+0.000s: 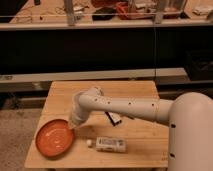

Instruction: Push the ceramic bowl across the table

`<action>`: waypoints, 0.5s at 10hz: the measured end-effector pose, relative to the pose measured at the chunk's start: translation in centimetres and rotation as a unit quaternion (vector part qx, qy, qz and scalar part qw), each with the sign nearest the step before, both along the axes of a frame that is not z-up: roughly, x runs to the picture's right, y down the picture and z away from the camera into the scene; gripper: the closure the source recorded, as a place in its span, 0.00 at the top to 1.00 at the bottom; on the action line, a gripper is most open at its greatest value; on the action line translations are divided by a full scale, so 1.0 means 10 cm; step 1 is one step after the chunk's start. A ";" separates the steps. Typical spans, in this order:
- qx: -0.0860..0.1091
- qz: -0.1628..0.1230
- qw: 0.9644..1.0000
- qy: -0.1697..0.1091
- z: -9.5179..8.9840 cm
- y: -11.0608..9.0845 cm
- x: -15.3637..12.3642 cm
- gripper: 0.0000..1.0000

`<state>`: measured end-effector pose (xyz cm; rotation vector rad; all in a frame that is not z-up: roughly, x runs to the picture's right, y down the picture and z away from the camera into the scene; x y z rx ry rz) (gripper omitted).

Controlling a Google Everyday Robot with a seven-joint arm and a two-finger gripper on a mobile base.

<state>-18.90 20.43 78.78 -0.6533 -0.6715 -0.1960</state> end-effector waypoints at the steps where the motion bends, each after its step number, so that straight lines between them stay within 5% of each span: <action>1: -0.004 0.000 1.000 0.003 0.01 -0.01 0.00 0.00; 5: -0.012 -0.008 1.000 0.009 0.07 -0.02 0.08 0.00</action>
